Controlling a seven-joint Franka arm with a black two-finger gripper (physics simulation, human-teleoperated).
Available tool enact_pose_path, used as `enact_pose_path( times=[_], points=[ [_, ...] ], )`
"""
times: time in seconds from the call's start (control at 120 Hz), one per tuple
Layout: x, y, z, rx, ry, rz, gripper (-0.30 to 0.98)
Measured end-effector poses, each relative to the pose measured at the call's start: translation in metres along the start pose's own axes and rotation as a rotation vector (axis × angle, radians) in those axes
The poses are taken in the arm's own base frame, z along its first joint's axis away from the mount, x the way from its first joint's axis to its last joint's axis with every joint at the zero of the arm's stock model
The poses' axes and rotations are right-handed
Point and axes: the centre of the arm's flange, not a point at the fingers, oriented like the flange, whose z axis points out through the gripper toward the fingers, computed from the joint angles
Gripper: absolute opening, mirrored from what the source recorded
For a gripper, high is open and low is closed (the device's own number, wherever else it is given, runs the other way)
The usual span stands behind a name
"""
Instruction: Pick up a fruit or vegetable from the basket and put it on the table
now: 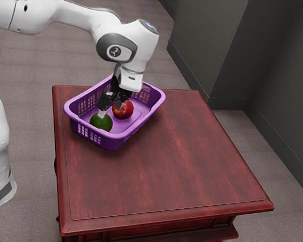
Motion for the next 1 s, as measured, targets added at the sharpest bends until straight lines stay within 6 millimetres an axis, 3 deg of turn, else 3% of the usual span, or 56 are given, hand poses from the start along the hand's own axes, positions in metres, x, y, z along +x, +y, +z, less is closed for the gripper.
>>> enact_pose_path(
  times=[0.55,0.75,0.817,1.0],
  points=[
    [-0.004,0.003,0.039,-0.045,-0.034,-0.004,0.69],
    [-0.005,0.003,0.049,-0.052,-0.04,-0.005,0.79],
    [-0.006,0.001,0.051,-0.041,-0.054,-0.003,0.69],
    [-0.019,-0.01,0.057,-0.021,-0.102,-0.016,0.69]
  ],
)
